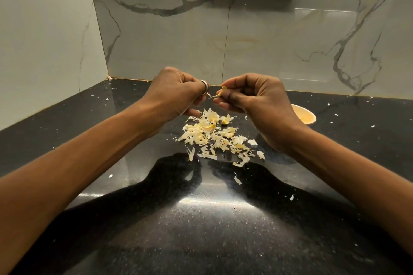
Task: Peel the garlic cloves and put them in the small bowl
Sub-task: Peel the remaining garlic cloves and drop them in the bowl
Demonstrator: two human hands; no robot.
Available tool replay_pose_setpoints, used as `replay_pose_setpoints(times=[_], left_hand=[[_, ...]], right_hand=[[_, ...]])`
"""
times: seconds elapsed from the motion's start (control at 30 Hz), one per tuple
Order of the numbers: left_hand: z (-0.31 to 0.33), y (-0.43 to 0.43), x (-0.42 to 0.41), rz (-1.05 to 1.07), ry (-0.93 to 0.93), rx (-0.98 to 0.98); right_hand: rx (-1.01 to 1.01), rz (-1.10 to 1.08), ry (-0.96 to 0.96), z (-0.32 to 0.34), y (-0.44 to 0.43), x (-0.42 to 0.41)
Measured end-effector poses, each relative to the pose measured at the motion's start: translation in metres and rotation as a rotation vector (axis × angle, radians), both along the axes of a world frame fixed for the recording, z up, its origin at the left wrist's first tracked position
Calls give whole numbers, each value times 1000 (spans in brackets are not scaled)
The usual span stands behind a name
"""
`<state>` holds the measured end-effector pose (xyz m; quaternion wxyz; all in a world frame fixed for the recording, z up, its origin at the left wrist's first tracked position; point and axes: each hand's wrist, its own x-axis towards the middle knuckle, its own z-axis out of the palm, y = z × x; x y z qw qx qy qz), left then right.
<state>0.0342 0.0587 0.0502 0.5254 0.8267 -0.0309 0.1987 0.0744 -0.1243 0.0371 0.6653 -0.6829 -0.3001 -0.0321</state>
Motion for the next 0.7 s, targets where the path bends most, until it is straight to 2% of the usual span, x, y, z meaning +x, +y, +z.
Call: replay_pose_setpoints(times=[0.17, 0.37, 0.7], left_hand=[[2, 4, 3, 82, -45, 10], [-2, -6, -1, -40, -111, 131], [-3, -4, -1, -79, -97, 161]], right_hand=[[-36, -26, -36, 2, -2, 1], [-157, -61, -171, -4, 0, 1], [-224, -117, -326, -5, 1, 2]])
